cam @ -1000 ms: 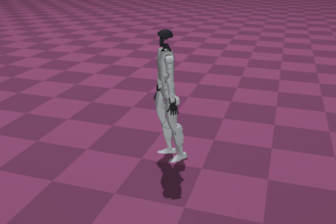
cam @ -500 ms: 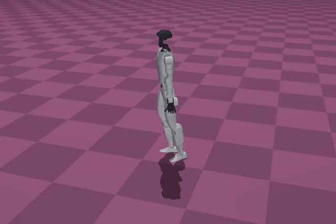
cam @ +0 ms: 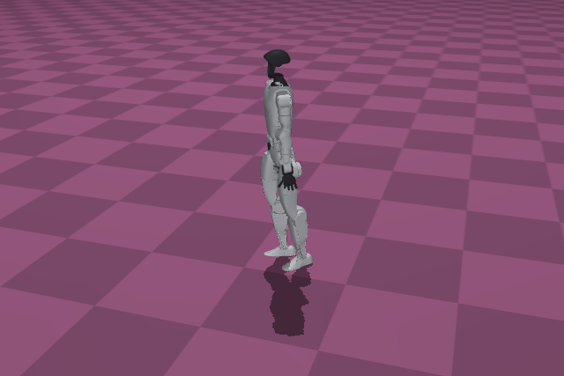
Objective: In place motions
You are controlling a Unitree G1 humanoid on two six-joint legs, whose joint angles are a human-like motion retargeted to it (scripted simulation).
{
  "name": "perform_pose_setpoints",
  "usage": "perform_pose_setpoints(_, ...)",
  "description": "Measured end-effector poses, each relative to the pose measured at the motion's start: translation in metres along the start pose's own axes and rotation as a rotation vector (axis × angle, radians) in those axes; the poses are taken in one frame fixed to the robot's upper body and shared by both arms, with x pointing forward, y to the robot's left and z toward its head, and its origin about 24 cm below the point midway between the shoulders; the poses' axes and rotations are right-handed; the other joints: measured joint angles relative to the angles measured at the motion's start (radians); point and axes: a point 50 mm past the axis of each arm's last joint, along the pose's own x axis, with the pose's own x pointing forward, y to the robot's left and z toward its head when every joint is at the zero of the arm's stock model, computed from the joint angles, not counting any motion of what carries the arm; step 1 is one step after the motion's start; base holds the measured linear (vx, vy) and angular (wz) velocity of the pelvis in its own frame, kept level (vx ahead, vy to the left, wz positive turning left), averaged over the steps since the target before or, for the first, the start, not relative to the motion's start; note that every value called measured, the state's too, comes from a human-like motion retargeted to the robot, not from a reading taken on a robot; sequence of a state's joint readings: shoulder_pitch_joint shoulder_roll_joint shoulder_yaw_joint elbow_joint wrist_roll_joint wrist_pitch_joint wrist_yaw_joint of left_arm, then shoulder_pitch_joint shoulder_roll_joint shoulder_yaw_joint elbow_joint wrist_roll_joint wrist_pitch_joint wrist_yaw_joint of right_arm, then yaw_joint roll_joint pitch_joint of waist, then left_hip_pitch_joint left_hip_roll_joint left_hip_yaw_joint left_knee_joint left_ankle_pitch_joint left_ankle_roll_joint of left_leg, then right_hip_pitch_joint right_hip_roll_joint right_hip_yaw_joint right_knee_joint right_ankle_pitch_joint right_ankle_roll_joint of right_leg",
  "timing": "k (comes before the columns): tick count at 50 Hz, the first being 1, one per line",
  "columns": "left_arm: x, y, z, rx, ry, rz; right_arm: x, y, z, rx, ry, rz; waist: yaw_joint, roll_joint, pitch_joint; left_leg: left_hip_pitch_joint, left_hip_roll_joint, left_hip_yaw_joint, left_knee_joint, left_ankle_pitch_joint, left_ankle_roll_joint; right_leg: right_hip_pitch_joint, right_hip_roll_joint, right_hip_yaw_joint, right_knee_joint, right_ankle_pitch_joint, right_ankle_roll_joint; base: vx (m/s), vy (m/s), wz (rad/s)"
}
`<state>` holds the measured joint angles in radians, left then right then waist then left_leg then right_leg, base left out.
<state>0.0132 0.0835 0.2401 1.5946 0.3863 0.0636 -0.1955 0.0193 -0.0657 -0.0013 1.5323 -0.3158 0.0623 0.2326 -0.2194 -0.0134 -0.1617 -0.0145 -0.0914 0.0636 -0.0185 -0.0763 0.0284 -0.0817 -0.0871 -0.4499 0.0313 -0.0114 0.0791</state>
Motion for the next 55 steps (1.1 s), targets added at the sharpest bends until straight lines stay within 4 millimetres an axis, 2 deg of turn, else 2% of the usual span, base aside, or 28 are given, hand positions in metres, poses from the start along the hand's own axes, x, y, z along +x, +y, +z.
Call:
perform_pose_setpoints(7,0.0,0.0,-0.001,-0.012,0.0,-0.001,0.0,0.0,-0.011,0.016,0.034,-0.002,-0.002,-0.003,0.001,0.001,-0.005,-0.002,0.0,0.0,0.003,0.003,-0.001,-0.002,-0.002,0.009,-0.005,0.05,0.01,0.0)
perform_pose_setpoints(15,0.0,-0.001,-0.003,-0.024,0.004,-0.002,-0.001,-0.003,-0.016,0.062,0.044,-0.009,0.097,-0.007,-0.008,0.006,0.008,0.105,-0.005,-0.017,0.001,-0.021,0.016,0.107,0.023,0.005,-0.007,0.04,0.02,-0.68)
perform_pose_setpoints(29,0.0,0.003,0.0,-0.005,-0.003,0.009,-0.001,-0.005,-0.018,0.054,0.043,-0.017,0.101,0.003,-0.016,0.002,0.011,0.101,0.009,-0.028,-0.001,-0.015,0.02,0.104,0.024,0.014,-0.015,0.15,-0.05,0.01)
perform_pose_setpoints(38,-0.001,0.006,0.002,-0.004,-0.012,0.031,-0.002,-0.006,-0.025,0.076,0.059,-0.019,0.168,-0.002,-0.006,0.006,0.015,0.117,0.012,-0.03,-0.004,-0.008,0.019,0.119,0.037,0.009,-0.017,0.26,-0.06,-0.08)
perform_pose_setpoints(45,0.0,0.004,-0.002,-0.001,0.003,0.039,-0.002,-0.007,-0.031,0.087,0.075,-0.02,0.174,-0.003,0.002,0.007,0.007,0.063,0.016,-0.021,-0.004,0.016,0.003,0.066,0.032,0.012,-0.014,0.2,0.04,0.4)
perform_pose_setpoints(55,0.001,-0.001,-0.012,0.002,0.032,0.041,-0.002,-0.009,-0.028,0.061,0.066,-0.026,0.11,0.0,0.005,0.017,-0.019,-0.062,0.01,-0.007,0.003,0.055,-0.014,-0.063,0.014,0.016,-0.017,0.07,0.04,0.64)
